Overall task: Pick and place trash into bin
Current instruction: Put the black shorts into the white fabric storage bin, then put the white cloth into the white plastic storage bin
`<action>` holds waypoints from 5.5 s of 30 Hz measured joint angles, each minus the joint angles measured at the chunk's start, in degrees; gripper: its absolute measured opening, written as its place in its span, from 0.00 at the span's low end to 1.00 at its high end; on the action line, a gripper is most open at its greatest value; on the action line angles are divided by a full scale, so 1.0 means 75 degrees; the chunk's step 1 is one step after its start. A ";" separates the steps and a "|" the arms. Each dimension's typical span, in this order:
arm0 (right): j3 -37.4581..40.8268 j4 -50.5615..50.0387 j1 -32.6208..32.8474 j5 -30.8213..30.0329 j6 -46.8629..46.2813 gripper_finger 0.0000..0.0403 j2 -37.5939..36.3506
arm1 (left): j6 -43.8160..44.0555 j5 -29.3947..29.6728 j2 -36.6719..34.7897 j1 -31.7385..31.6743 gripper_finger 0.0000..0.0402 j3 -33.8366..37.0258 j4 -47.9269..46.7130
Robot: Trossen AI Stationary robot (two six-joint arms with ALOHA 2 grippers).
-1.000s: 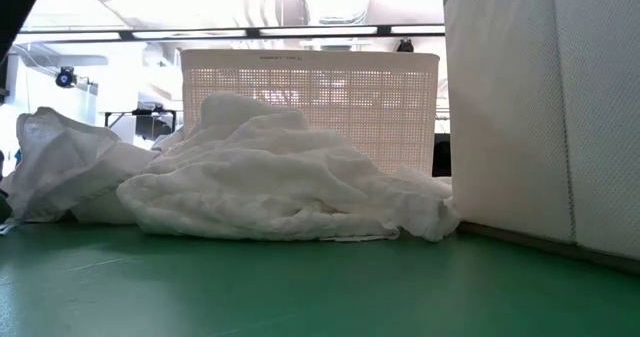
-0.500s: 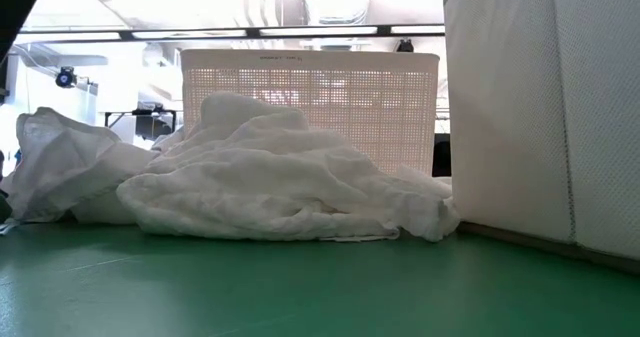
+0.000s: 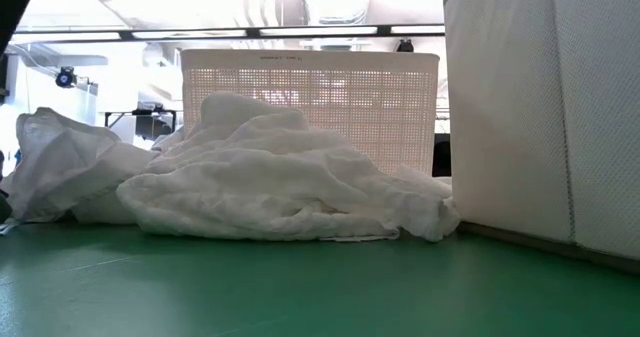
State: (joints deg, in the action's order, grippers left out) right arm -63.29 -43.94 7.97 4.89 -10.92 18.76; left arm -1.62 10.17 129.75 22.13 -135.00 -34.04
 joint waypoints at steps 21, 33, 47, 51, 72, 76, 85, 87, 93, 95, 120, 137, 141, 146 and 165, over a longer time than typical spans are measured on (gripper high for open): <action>0.0017 0.0125 -0.0003 0.0009 0.0006 0.03 0.0064 | -0.0941 -0.1438 0.0068 -0.0191 0.84 0.0003 0.0699; -0.0080 0.0123 -0.0003 -0.0055 -0.0058 0.03 0.1093 | -0.2239 -0.0496 -0.1114 0.0044 0.84 0.0000 -0.1261; -0.1409 0.0161 0.0003 -0.0055 0.0344 0.03 0.3356 | -0.1766 -0.0026 -0.1997 -0.0383 0.84 0.0119 -0.5453; -0.1836 0.0065 0.0003 -0.0051 0.0472 0.03 0.3639 | -0.1532 -0.0023 -0.2413 -0.0522 0.84 0.0263 -0.5612; -0.2117 0.0516 0.0003 -0.0055 0.0724 0.03 0.4207 | -0.0258 0.2299 -0.7728 -0.0315 0.84 0.8732 0.1223; -0.2357 0.0591 0.0000 -0.0066 0.1326 0.03 0.4559 | -0.0375 0.3218 -0.8270 -0.0189 0.84 0.9594 0.1745; -0.2582 0.0589 0.0000 -0.0067 0.2466 0.03 0.5399 | -0.0856 0.5771 -0.8949 0.0528 0.84 1.0332 0.2399; -0.2582 0.0589 0.0000 -0.0064 0.2342 0.03 0.5575 | -0.0927 0.6492 -0.9115 0.0782 0.84 1.0424 0.2339; -0.2585 0.1237 0.0000 -0.0064 0.1059 0.03 0.6315 | -0.0876 0.7171 -0.9577 0.1217 0.84 1.0533 0.1939; -0.2673 0.1361 -0.0004 -0.0064 0.1043 0.03 0.6608 | -0.0720 0.7198 -0.9742 0.1227 0.84 1.0520 0.1737; -0.8355 0.0467 -0.0067 -0.1405 0.2444 0.03 1.1288 | 0.2366 0.7838 -1.2460 0.1223 0.84 1.0518 -0.2442; -0.9533 0.1180 -0.0067 -0.1402 0.2568 0.03 1.2883 | 0.2634 0.5482 -1.2513 0.1224 0.84 1.0518 -0.2468; -0.9466 0.1126 -0.0015 -0.1405 0.2618 0.03 1.2968 | 0.2629 0.5501 -1.2312 0.1224 0.84 1.0518 -0.2467; -0.9436 0.0844 0.0087 -0.1402 0.2813 0.03 1.3200 | 0.2631 0.5502 -1.2100 0.1224 0.84 1.0518 -0.2465; -0.9436 -0.1333 0.0291 -0.1469 0.1823 0.04 1.4058 | 0.2459 0.5504 -1.1673 0.1224 0.84 1.0518 -0.2492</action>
State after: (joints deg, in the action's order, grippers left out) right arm -134.06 -53.94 10.15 -6.13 2.75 124.20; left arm 16.82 51.45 42.20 31.31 -56.12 -52.73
